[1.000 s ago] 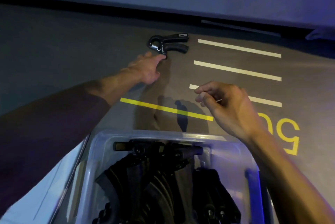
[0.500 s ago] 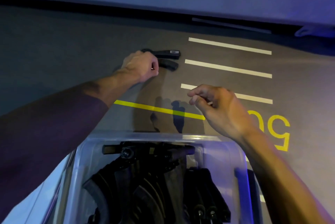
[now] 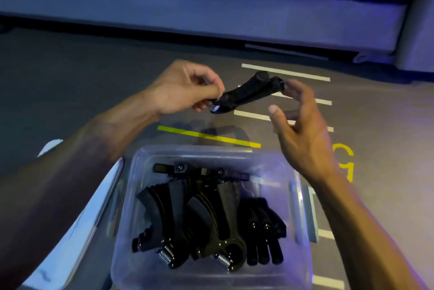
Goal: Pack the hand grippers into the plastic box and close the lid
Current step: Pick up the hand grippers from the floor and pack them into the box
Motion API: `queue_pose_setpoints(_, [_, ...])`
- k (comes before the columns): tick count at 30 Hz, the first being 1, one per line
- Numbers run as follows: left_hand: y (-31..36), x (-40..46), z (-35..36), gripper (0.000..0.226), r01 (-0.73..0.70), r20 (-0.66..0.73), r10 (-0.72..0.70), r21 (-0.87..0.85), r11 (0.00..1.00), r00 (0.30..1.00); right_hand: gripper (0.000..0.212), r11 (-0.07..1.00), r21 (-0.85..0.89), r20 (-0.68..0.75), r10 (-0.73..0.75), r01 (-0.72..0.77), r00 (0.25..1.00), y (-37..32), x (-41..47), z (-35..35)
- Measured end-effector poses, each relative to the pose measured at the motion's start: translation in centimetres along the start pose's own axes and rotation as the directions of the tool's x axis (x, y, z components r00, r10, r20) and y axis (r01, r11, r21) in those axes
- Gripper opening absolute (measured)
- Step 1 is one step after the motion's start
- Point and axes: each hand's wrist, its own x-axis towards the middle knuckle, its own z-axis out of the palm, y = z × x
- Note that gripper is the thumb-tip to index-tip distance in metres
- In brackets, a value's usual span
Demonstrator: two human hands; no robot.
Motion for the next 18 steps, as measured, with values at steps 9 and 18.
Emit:
queue_pose_setpoints(9, [-0.3, -6.5, 3.7, 0.007, -0.106, 0.091, 0.106, -0.010, 0.994, 0.990, 0.023, 0.993, 0.008, 0.007, -0.119, 0.119, 0.993, -1.5, -4.9, -5.5])
queue_pose_setpoints(18, [-3.0, -8.6, 5.6, 0.033, -0.338, 0.305, 0.150, 0.799, 0.497, 0.941, 0.020, 0.937, -0.288, 0.213, -0.139, 0.198, 0.967, -1.8, -7.7, -6.2])
